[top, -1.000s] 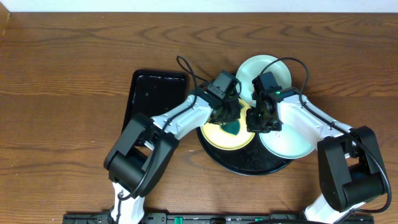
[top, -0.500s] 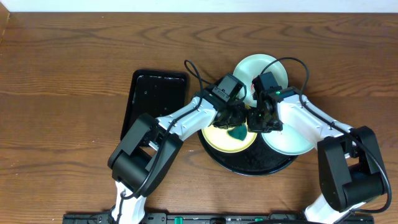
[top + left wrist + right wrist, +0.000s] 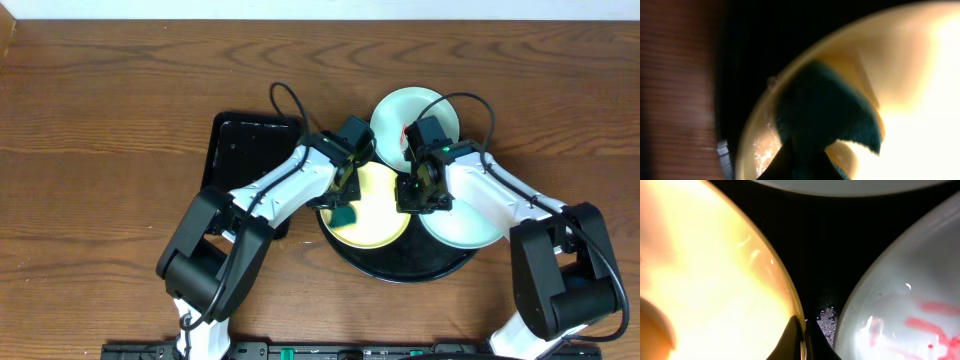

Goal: Clean dirty plates on tray and stack at the side
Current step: 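Scrub the yellow plate with the sponge in the left gripper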

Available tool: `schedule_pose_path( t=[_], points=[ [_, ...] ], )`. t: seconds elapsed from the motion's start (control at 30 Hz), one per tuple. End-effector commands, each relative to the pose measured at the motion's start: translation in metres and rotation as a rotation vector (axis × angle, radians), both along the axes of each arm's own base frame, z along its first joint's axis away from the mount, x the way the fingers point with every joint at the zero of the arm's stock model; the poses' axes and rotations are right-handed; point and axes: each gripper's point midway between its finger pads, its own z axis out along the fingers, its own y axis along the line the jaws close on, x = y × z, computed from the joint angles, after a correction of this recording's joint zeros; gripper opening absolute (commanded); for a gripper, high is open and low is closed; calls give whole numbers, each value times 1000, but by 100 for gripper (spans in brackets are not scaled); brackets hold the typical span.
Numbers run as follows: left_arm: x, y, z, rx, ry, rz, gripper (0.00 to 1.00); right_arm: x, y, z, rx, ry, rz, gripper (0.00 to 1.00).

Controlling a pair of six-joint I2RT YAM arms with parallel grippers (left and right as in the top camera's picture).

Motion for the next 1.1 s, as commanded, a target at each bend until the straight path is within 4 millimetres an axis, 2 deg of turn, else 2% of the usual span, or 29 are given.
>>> schedule_pose_path(
  t=[0.0,0.1,0.23,0.37,0.53,0.63,0.77,0.87,0.97,1.07],
  points=[
    [15,81,-15,357,-94,57,7,-9,-12,-12,-70,33,17,1],
    [15,59,-18,239,-76,55,7,-9,-12,-12,-69,33,17,1],
    [8,3,-22,-54,7,29,7,-9,-12,-12,-69,32,16,1],
    [4,-53,-9,-330,49,-23,7,-9,-12,-12,-69,31,16,1],
    [4,-93,5,-471,29,-34,7,-8,-11,-12,-68,30,16,1],
    [-1,-107,9,-504,22,-66,8,-9,-11,-12,-68,30,16,1],
    [-6,-110,7,-498,29,-78,8,-9,-11,-12,-68,31,16,1],
    [-2,-98,0,-453,32,-52,8,-9,-12,-12,-69,33,16,1],
    [6,-67,-11,-329,7,-30,8,-10,-12,-12,-70,37,17,1],
    [13,-23,-23,-126,-34,-31,7,-11,-12,-12,-71,39,16,1]
  ],
)
